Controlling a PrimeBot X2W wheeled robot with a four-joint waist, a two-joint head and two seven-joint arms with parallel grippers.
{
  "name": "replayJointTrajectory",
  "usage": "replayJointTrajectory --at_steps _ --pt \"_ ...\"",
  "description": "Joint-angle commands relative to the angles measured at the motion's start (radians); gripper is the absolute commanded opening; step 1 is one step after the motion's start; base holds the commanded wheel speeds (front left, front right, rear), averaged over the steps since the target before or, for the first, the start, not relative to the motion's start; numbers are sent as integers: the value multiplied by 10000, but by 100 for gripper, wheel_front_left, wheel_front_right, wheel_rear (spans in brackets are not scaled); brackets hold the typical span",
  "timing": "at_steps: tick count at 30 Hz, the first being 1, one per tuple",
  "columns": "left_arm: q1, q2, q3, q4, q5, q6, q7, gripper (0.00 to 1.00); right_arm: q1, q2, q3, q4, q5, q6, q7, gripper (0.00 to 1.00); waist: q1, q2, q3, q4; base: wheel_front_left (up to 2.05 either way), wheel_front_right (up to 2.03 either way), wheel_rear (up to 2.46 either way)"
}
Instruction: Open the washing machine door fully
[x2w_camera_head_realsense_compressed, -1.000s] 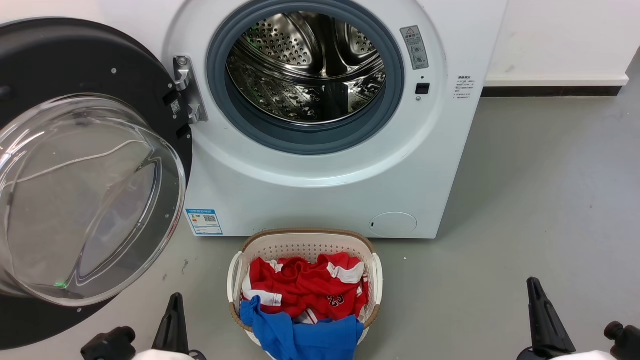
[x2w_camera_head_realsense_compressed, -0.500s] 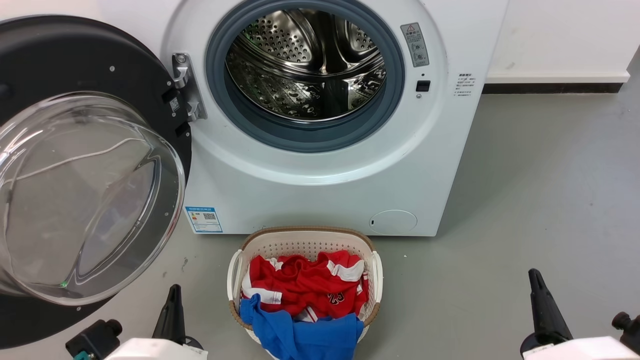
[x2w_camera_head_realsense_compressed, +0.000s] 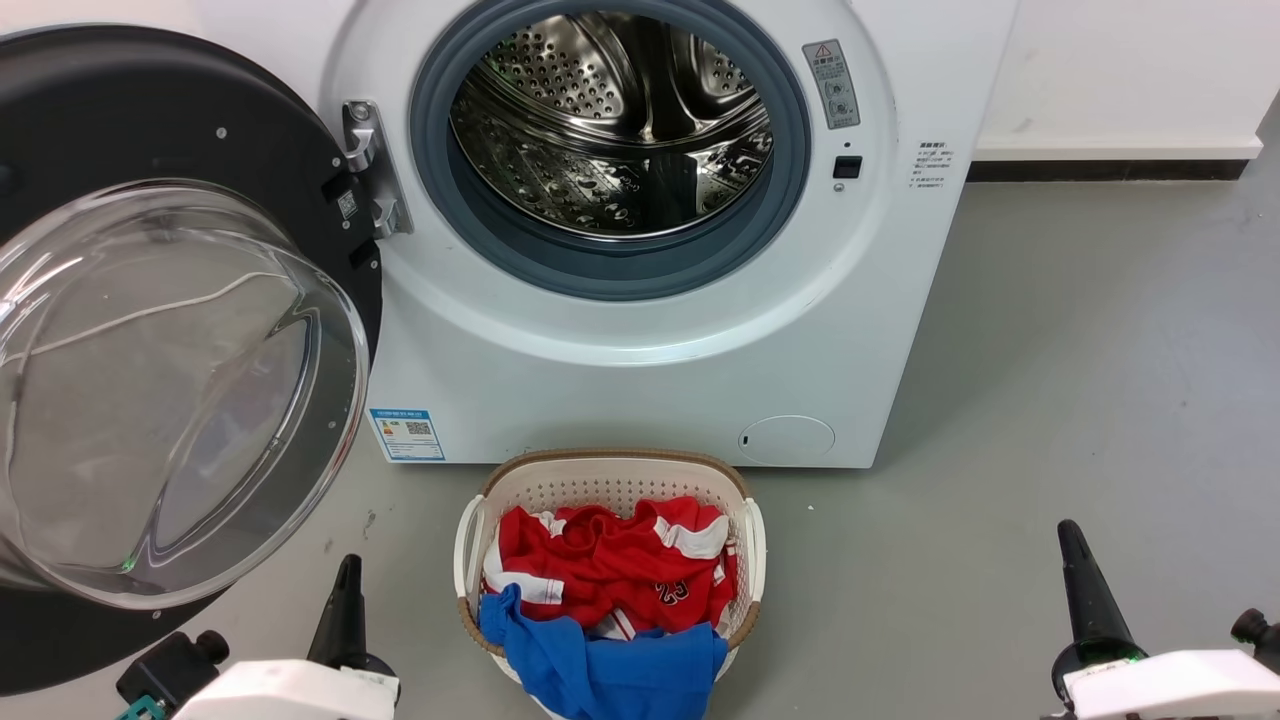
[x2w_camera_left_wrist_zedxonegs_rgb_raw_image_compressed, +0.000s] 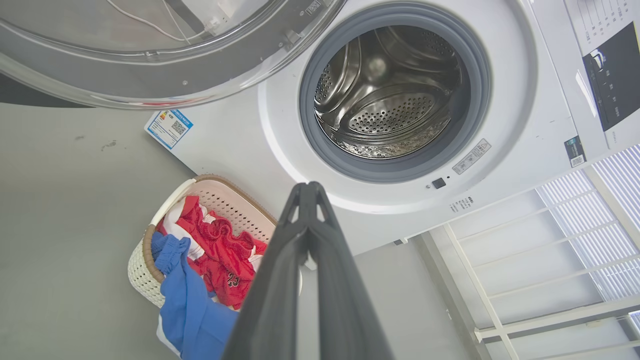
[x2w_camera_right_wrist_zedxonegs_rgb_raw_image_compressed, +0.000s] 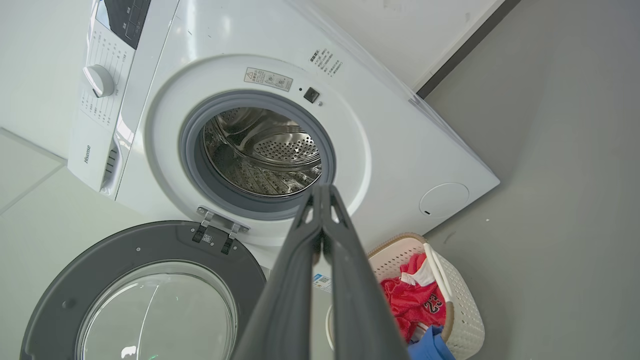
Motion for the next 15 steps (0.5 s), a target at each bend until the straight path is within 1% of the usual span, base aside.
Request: replayJointTrajectory --at_steps 1,15 --pt "-333 3 61 -67 -307 -65 59 0 -295 -78 -27 -47 298 1 81 0 -1 0 7 -1 0 0 0" --pt "-604 3 199 88 -1930 -226 460 0 -660 -84 -129 244 1844 1 484 0 -1 0 79 -10 0 0 0"
